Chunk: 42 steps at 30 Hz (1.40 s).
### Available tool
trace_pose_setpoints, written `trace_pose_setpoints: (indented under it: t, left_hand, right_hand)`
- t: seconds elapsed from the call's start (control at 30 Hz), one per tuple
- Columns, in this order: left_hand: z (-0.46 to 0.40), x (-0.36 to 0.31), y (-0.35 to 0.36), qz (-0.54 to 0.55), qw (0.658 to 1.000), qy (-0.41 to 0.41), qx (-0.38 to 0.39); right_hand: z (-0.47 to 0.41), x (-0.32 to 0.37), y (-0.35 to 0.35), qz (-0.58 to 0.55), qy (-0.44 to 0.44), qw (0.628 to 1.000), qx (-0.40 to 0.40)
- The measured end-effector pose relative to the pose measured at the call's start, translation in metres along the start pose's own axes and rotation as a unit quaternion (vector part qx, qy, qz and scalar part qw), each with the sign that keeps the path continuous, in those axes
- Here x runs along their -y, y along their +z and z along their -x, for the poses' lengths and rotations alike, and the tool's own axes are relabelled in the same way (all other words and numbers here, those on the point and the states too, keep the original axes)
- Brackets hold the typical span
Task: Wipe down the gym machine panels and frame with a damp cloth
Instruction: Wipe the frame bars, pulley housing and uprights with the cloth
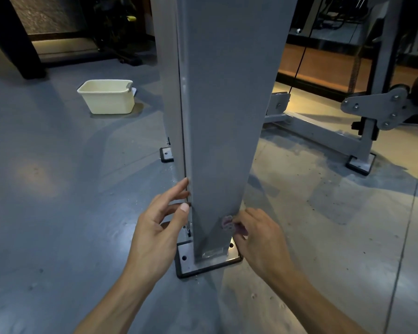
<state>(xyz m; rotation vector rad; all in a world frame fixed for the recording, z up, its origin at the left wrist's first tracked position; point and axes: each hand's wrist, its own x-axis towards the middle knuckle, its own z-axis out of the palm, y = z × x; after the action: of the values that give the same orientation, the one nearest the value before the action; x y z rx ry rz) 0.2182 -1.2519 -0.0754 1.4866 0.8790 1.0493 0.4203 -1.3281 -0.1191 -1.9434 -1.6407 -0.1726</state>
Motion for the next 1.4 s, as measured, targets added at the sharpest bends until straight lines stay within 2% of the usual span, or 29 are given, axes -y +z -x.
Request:
trace_pose_setpoints:
  t: [0.07,0.17,0.23,0.33,0.47,0.57,0.63,0.73,0.77,0.87,0.93,1.03,1.17,1.4]
  left_hand:
    - [-0.002,0.0,-0.003,-0.001,1.0,-0.002,0.004]
    - [-0.005,0.003,-0.004,-0.004,1.0,-0.002,0.01]
    - [-0.006,0.004,-0.004,0.001,1.0,-0.001,0.005]
    - [-0.006,0.004,-0.003,0.013,1.0,-0.003,0.005]
    - [-0.007,0.003,-0.002,0.018,1.0,-0.003,-0.002]
    - [-0.005,0.001,-0.001,0.022,1.0,-0.004,-0.001]
    - [-0.005,0.0,-0.002,0.022,1.0,-0.006,0.006]
    - [-0.005,-0.003,-0.005,0.023,1.0,-0.01,0.016]
    - [-0.005,-0.004,-0.005,0.022,1.0,-0.01,0.019]
    - [-0.005,-0.004,-0.006,0.017,0.999,-0.011,0.025]
    - [-0.005,-0.003,-0.007,0.017,0.999,-0.009,0.031]
    - [-0.005,0.0,-0.009,0.017,0.999,-0.002,0.041]
    - [-0.005,0.003,-0.014,0.01,0.999,0.002,0.054]
    - [-0.006,0.008,-0.022,-0.017,0.998,-0.008,0.064]
  right_hand:
    - [-0.012,0.009,-0.013,-0.005,-0.011,0.999,-0.045]
    - [-0.04,0.027,-0.056,-0.029,-0.054,0.985,-0.163]
    - [-0.049,0.033,-0.07,-0.047,-0.07,0.977,-0.195]
    - [-0.038,0.026,-0.053,-0.067,-0.037,0.98,-0.185]
    - [-0.013,0.007,-0.012,-0.062,0.001,0.992,-0.106]
    - [0.0,0.003,0.001,-0.143,0.087,0.983,-0.07]
    - [0.003,0.003,0.002,-0.213,0.175,0.96,-0.048]
    - [0.013,-0.004,0.018,-0.226,0.266,0.937,-0.002]
    - [0.018,-0.007,0.027,-0.247,0.306,0.92,0.01]
    - [0.038,-0.009,0.055,-0.354,0.459,0.812,0.068]
    - [0.05,-0.01,0.068,-0.383,0.536,0.745,0.105]
    - [0.06,-0.01,0.079,-0.393,0.598,0.687,0.128]
    - [0.058,-0.017,0.091,-0.405,0.642,0.643,0.097]
    - [0.048,-0.009,0.103,-0.449,0.628,0.632,0.068]
